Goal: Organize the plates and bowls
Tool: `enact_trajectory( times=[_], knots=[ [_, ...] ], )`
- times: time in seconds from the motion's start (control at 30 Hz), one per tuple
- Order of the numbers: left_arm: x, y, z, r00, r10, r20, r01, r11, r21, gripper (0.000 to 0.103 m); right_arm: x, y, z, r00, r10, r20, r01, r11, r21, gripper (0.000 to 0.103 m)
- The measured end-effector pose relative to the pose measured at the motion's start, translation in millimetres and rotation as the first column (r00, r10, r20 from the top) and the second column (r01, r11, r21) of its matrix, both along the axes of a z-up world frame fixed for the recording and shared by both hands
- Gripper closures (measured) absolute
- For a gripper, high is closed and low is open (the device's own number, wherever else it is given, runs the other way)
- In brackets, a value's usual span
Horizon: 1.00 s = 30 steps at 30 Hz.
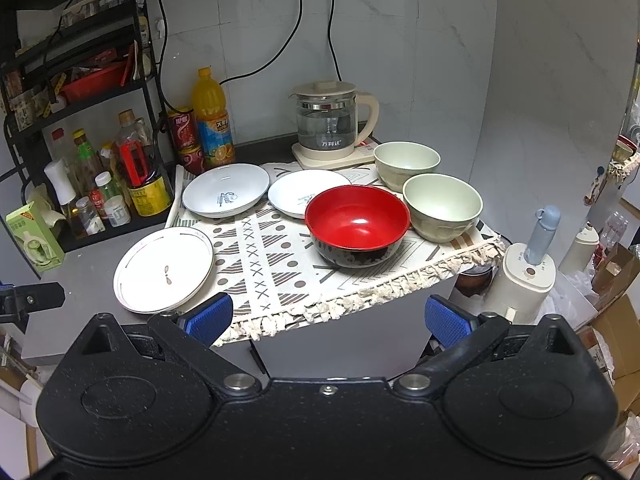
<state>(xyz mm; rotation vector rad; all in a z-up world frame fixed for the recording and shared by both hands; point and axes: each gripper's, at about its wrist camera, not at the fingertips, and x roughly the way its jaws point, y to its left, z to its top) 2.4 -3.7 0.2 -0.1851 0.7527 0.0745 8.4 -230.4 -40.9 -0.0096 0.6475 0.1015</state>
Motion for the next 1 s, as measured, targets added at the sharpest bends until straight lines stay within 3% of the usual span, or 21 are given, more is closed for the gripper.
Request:
enact_trajectory(
  times=[1.0],
  knots=[
    [20,-19,4,0.999,0.032,-0.007,-0.032,0.999,-0.002,0.0,14,-15,3,1.0,0.023,-0.006,-0.023,1.0,0.004,0.0]
  ],
)
